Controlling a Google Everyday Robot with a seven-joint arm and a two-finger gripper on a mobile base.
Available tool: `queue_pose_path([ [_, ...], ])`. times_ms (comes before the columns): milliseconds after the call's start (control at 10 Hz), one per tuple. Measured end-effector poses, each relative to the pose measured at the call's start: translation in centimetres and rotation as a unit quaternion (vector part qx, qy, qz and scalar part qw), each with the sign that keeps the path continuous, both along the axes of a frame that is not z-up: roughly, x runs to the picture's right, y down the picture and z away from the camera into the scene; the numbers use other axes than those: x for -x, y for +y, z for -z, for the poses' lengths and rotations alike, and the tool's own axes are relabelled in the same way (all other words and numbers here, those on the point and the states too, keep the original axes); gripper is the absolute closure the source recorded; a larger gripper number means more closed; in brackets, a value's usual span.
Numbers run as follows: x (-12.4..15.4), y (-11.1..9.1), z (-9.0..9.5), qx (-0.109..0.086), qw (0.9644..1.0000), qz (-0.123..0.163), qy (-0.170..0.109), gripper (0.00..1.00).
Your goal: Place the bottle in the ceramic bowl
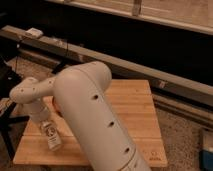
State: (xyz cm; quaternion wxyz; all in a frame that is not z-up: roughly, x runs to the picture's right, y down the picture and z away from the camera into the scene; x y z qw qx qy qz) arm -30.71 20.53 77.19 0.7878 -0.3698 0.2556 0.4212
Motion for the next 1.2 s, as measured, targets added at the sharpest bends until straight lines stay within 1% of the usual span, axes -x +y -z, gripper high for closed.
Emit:
queue_pose_path([
  [200,-0.2,-2.9,1.6,-0.009,0.9997,-0.023,-0.009,1.00],
  [300,-0.7,-5.5,2.7,-0.016,0.9989,-0.040,-0.015,1.00],
  [400,-1.2,-7.6,3.3,-0.022,0.9981,-0.054,-0.019,1.00],
  [500,-1.5,-9.4,3.5,-0.028,0.9974,-0.062,-0.024,1.00],
  [600,-1.7,-11.6,3.2,-0.036,0.9965,-0.069,-0.029,1.00],
  [700,-1.8,-13.1,2.6,-0.041,0.9961,-0.073,-0.031,1.00],
  [900,-2.0,-15.7,0.5,-0.053,0.9953,-0.076,-0.027,1.00],
  [1200,-2.7,-17.4,-3.4,-0.062,0.9951,-0.077,-0.004,1.00],
])
